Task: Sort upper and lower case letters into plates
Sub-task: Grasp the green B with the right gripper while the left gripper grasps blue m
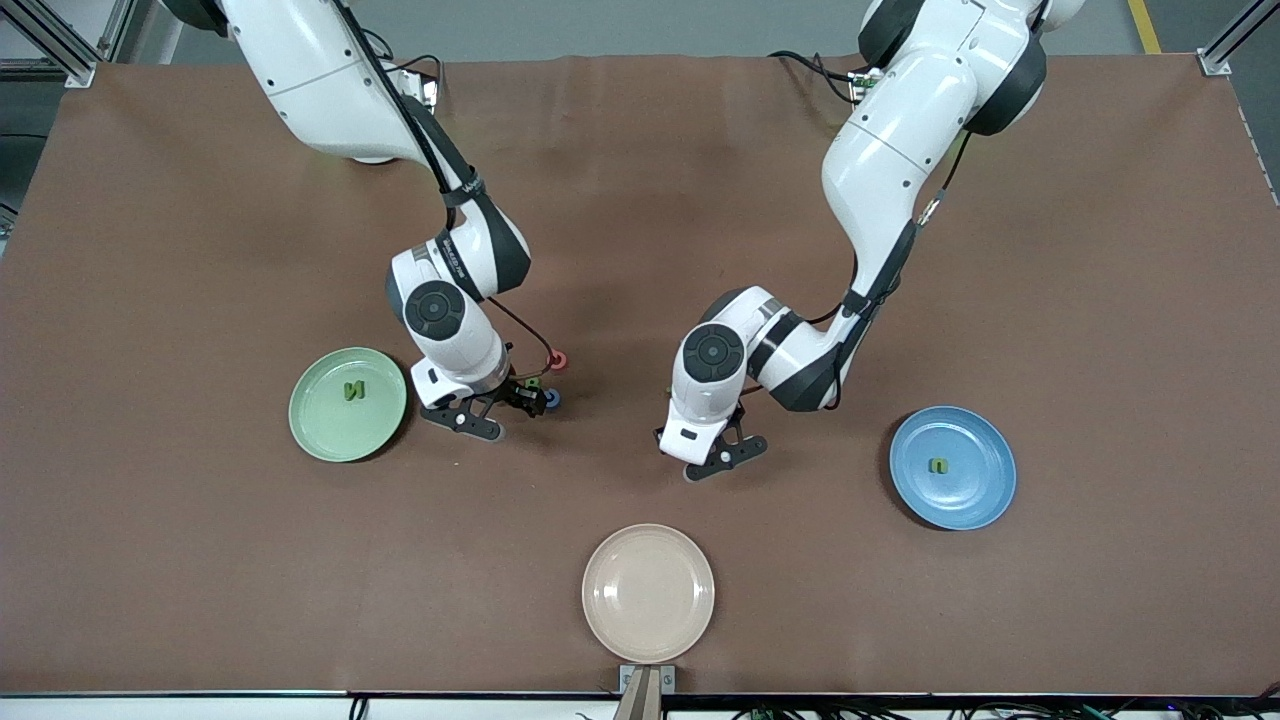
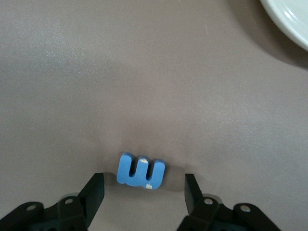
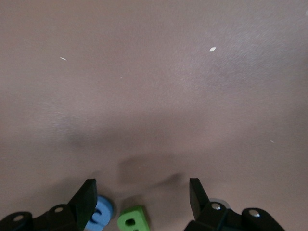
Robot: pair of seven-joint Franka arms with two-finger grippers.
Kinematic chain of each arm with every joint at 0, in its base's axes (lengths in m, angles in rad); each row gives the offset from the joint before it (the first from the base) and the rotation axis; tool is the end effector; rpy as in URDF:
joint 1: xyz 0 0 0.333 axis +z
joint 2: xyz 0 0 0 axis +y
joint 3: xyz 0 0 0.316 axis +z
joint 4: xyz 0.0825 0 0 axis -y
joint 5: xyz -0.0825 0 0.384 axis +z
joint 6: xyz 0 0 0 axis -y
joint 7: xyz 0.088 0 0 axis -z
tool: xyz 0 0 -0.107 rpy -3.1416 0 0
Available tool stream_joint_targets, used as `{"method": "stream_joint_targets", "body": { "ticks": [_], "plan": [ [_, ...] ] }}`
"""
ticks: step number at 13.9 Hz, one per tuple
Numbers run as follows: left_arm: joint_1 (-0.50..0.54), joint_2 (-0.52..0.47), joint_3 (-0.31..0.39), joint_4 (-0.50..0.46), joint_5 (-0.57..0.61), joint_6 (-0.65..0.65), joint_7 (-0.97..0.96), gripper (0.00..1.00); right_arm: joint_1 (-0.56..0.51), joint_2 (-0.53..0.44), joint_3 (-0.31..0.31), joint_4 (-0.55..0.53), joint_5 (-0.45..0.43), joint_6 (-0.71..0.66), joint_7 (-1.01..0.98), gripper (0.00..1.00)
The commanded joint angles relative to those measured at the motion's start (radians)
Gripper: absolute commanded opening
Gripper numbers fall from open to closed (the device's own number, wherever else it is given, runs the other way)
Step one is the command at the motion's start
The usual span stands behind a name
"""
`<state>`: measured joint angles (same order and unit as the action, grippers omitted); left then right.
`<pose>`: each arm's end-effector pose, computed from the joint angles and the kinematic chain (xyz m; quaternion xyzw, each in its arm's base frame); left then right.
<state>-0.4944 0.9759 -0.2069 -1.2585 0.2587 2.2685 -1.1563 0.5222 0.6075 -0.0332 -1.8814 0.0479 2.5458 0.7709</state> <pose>0.6064 -0.4503 0.1757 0.9808 0.1925 0.0303 0.0123 0.5655 0.3014 0.1888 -0.9873 0.1564 -0.0205 0.0207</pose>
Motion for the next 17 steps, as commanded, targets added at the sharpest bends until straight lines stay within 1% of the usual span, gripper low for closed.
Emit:
{"method": "stream_joint_targets", "body": {
  "ticks": [1, 4, 6, 9, 12, 13, 14, 15, 16, 17],
  "plan": [
    [-0.006, 0.020, 0.018, 0.030, -0.012, -0.018, 0.010, 0.75, 0.021, 0.018, -0.016, 0.011, -0.010, 0.007, 0.013, 0.76],
    [-0.003, 0.020, 0.020, 0.031, -0.012, -0.017, 0.010, 0.72, 0.022, 0.025, -0.019, 0.008, -0.026, 0.007, 0.013, 0.73],
    [-0.003, 0.021, 0.018, 0.031, -0.013, -0.014, 0.009, 0.64, 0.033, 0.026, -0.024, 0.008, -0.026, 0.005, 0.028, 0.73],
    [-0.007, 0.024, 0.020, 0.027, -0.010, -0.015, 0.009, 0.45, 0.065, 0.025, -0.024, 0.008, -0.026, 0.005, 0.064, 0.73],
    [-0.004, 0.017, 0.020, 0.027, -0.010, -0.018, 0.009, 0.17, 0.085, 0.025, -0.024, 0.002, -0.028, 0.005, 0.064, 0.73],
    [-0.001, 0.007, 0.020, 0.027, -0.007, -0.020, 0.009, 0.09, 0.087, 0.025, -0.024, 0.001, -0.029, 0.004, 0.064, 0.73],
    [0.004, -0.021, 0.020, 0.025, -0.010, -0.032, 0.007, 0.03, 0.088, 0.025, -0.024, -0.001, -0.029, 0.002, 0.062, 0.73],
    [0.017, -0.048, 0.020, 0.022, -0.004, -0.068, 0.007, 0.01, 0.088, 0.023, -0.024, -0.008, -0.036, 0.001, 0.062, 0.73],
    [0.049, -0.083, 0.018, -0.010, 0.000, -0.093, 0.019, 0.02, 0.088, 0.021, -0.024, -0.012, -0.046, 0.001, 0.062, 0.70],
    [0.098, -0.141, 0.006, -0.066, 0.004, -0.087, 0.033, 0.02, 0.085, 0.021, -0.024, -0.013, -0.060, -0.002, 0.062, 0.67]
  ]
}}
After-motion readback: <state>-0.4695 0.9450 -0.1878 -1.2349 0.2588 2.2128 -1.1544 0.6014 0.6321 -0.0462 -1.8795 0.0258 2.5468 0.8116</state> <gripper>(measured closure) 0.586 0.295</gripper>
